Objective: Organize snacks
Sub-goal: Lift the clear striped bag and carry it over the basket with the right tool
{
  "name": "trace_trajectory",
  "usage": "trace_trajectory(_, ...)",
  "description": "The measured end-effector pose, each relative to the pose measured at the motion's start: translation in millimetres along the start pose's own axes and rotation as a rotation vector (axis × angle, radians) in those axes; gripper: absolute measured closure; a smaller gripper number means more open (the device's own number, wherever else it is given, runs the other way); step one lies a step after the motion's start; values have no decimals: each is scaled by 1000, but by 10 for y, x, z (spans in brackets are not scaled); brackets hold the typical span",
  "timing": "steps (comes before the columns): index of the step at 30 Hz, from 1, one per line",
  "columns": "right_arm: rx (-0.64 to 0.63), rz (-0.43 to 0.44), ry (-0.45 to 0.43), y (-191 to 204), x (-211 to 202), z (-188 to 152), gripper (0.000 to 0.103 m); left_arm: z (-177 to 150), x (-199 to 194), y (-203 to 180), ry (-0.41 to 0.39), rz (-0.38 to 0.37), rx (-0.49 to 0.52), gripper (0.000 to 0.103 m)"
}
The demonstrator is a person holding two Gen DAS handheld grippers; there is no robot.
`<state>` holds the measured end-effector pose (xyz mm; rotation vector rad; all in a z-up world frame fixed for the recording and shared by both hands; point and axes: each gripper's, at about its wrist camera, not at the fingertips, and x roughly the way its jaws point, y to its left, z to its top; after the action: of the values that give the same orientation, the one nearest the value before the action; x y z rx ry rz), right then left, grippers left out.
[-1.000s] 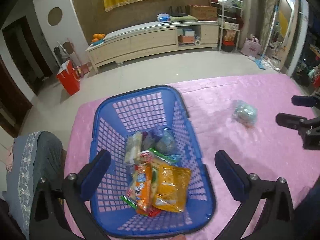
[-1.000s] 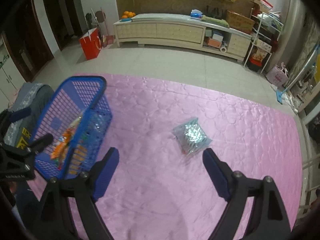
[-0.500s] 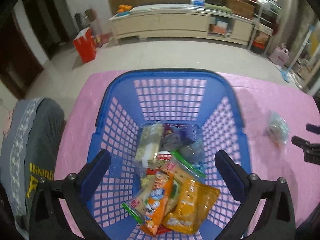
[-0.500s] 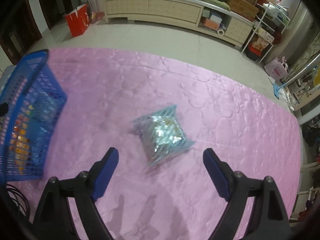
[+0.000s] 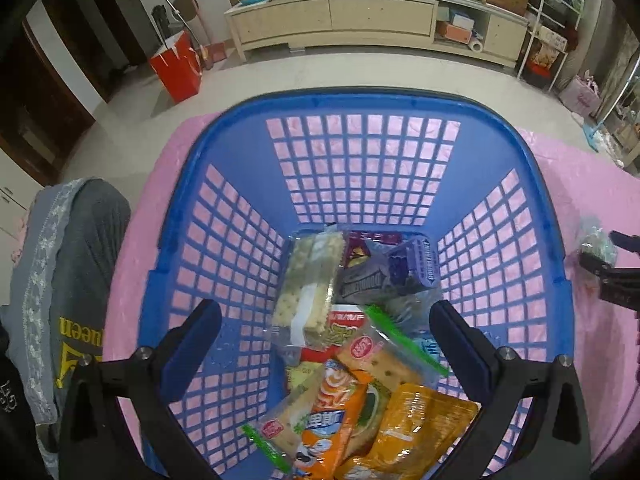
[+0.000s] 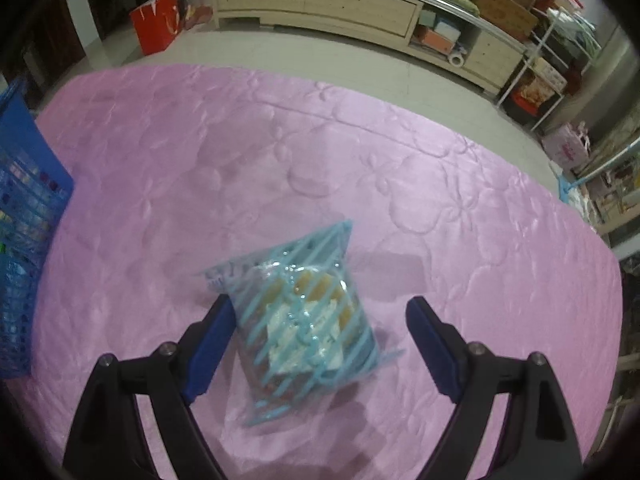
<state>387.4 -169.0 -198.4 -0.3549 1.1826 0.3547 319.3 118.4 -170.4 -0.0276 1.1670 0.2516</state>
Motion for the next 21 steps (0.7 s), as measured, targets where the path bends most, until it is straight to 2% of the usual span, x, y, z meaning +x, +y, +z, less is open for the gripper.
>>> trace_trajectory(1,-5,5,1,3,13,-8,18,2,2,11,-2,0,-3,0)
trace_trajectory(2,-5,33,-7,6,11,-19,26,8,-2,21,-4,-11,-8,0)
trace_trajectory(3,8,42,-12,4,-9,-22,31,16,-9,35,-11,-20,-11,0)
trace_trajectory(5,13,11,-37,34,-103,-30,39,24,-10,63,-26,-15,-17,0)
trace_trajectory(9,4,37,-75,171,-386,-59,39,15,-120,69,-38,-35,-17,0)
trace_trajectory(15,5,87,-167,360,-1058,-78,40,-56,-423,102,-99,-32,-6,0)
trace_trajectory(21,6,99,-241,571,-1590,25,40,-133,-863,244,-171,-110,-49,0)
